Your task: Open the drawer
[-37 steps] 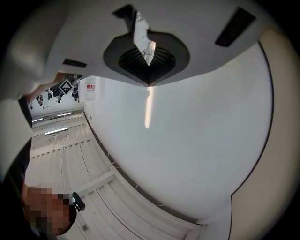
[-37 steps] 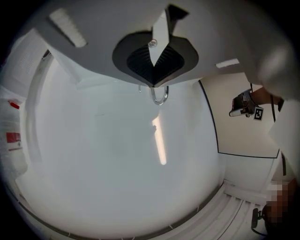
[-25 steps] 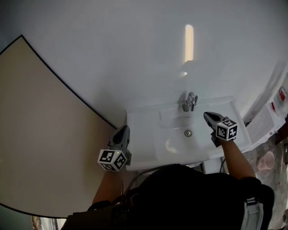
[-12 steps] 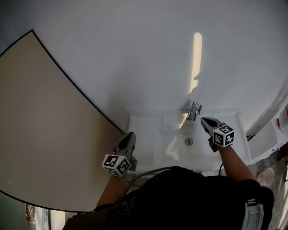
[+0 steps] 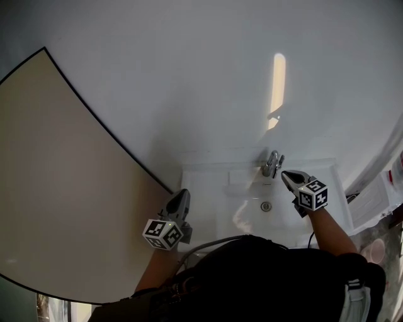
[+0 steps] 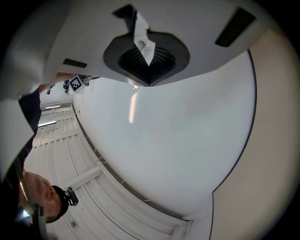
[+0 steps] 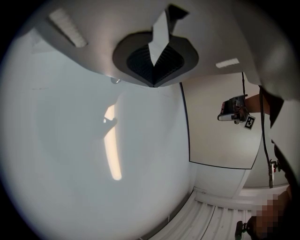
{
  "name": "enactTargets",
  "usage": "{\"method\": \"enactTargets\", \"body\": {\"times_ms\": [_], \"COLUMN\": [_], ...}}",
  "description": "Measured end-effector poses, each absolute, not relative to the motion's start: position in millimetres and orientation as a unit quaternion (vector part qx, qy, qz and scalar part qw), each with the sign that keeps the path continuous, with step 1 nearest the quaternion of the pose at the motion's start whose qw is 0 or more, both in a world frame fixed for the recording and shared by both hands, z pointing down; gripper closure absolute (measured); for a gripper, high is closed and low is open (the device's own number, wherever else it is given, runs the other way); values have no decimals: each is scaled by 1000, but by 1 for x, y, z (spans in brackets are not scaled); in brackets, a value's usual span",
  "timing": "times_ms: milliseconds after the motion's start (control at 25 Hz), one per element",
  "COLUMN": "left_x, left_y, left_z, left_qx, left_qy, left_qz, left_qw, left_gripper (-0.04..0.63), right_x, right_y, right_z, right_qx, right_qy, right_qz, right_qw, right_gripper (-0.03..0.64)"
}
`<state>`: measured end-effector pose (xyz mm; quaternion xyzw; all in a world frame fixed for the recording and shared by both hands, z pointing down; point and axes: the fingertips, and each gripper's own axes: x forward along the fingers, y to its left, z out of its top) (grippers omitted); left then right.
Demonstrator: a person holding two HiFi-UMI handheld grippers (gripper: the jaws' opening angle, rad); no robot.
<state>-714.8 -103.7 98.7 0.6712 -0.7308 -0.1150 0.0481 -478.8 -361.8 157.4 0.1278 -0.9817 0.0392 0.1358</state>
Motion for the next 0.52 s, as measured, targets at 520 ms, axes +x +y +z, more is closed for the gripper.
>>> {"method": "enactTargets", "body": {"times_ms": [520], "left_x": [-719], "left_y": [-117], "left_z": [90], "left_qx": [682], "left_qy": [-721], "left_qz": [-116], "left_qw": [42], "left_gripper": [594], "right_x": [-489], "right_y": [-364], "right_z": [150], "right_qx": [127], "right_qy": [-982], "right_qz": [31], "right_qw": [134], "right_gripper": [617]}}
